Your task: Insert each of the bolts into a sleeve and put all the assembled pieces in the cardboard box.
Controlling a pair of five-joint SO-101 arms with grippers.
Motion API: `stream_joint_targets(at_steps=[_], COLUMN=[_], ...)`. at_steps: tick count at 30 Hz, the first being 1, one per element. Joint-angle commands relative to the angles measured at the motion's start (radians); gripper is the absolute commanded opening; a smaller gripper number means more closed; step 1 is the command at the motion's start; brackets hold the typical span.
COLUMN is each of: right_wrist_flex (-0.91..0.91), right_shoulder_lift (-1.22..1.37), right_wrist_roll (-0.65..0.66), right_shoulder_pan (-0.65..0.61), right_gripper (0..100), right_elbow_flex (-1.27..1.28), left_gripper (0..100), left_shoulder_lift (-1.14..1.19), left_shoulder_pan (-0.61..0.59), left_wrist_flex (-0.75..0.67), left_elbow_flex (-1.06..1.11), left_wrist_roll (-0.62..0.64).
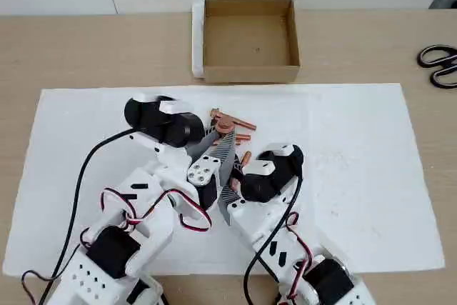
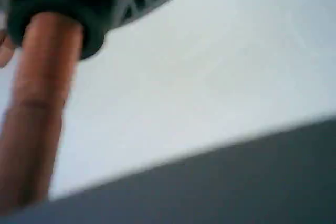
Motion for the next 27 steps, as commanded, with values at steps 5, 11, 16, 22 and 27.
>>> stream_joint_targets(at_steps=[5,11,16,22,27], right_wrist_flex=[-0.027,-0.027,-0.027,-0.027,-0.027], right_shoulder_lift=[-0.008,-0.008,-0.008,-0.008,-0.008], right_wrist_roll=[-0.008,-0.008,-0.008,-0.008,-0.008], right_shoulder_pan=[-0.001,-0.001,-0.001,-0.001,-0.001], right_gripper=[0.4,0.4,0.4,0.4,0.4], right_elbow_flex=[-0.009,-0.009,-0.009,-0.009,-0.009], left_gripper=[1,1,1,1,1], left_shoulder_lift=[-0.008,-0.011,-0.006,-0.006,-0.006], left_shoulder_pan=[0.029,0.031,0.031,0.038,0.048], left_wrist_flex=[0.064,0.066,0.094,0.121,0.135], left_elbow_flex=[-0.012,-0.010,-0.015,-0.010,-0.008], left_wrist_roll=[-0.020,-0.020,-0.020,-0.020,-0.020])
